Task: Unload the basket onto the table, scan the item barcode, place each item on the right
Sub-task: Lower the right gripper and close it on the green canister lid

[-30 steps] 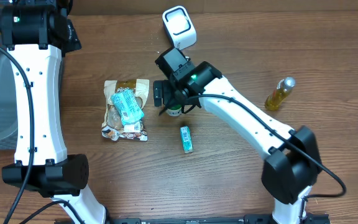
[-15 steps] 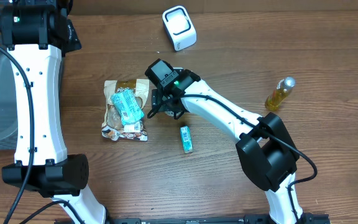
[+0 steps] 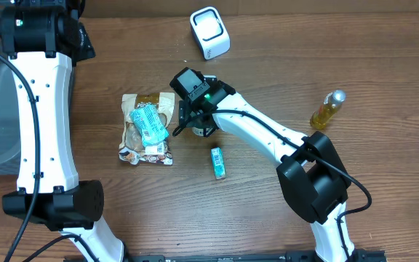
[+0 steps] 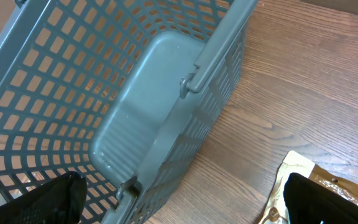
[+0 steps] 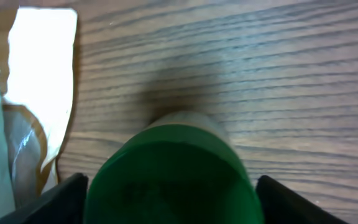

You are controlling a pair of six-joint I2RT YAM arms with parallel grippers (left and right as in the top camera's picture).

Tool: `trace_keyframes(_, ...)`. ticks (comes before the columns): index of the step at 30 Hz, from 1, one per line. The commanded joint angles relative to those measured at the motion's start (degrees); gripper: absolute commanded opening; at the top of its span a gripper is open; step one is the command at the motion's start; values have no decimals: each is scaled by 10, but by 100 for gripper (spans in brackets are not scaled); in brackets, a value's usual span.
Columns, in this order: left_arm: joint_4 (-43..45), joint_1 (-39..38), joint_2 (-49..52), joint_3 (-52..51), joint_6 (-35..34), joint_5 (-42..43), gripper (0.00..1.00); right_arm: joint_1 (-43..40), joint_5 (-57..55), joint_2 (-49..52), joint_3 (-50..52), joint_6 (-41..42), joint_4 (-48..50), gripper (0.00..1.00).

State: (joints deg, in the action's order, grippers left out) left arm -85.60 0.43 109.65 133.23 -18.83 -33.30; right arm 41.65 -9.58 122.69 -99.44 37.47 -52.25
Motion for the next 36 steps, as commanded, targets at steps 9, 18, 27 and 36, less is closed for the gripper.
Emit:
trace_keyframes(9, 1, -1, -3, 11, 10, -11, 99, -6, -35, -2, -10, -1, -39, 57)
trace_keyframes(18, 1, -1, -3, 11, 10, -11, 99, -26, -35, -2, -10, -189, -71, 58)
trace_keyframes(27, 1, -1, -3, 11, 10, -11, 99, -53, -34, -2, -10, -350, -100, 66)
trace_keyframes(36, 1, -1, -3, 11, 10, -11, 99, -75, 4, -2, -11, -345, -99, 83)
